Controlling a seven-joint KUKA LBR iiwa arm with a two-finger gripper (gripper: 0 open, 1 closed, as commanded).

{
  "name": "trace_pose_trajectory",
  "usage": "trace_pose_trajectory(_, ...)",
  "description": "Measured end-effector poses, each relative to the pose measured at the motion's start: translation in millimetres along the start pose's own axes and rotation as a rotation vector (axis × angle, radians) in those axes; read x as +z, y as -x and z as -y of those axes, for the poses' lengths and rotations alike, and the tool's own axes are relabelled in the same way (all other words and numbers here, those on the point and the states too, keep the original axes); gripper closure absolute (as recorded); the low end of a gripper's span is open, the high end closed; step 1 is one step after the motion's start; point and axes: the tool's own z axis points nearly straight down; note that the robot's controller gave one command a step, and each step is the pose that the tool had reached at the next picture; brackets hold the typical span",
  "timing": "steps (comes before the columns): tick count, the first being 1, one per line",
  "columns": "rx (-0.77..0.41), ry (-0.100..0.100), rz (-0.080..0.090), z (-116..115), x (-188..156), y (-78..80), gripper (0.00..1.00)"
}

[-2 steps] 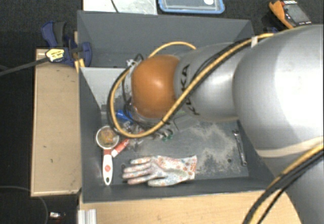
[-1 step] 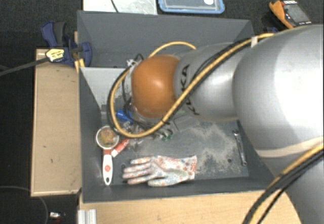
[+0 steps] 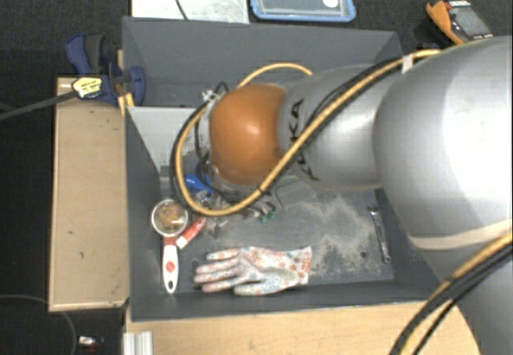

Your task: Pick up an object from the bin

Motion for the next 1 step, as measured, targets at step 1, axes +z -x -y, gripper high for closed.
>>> trace_pose_trajectory(1,0.003,0.0,0.002,0.5,-13.6,0.5,1.0)
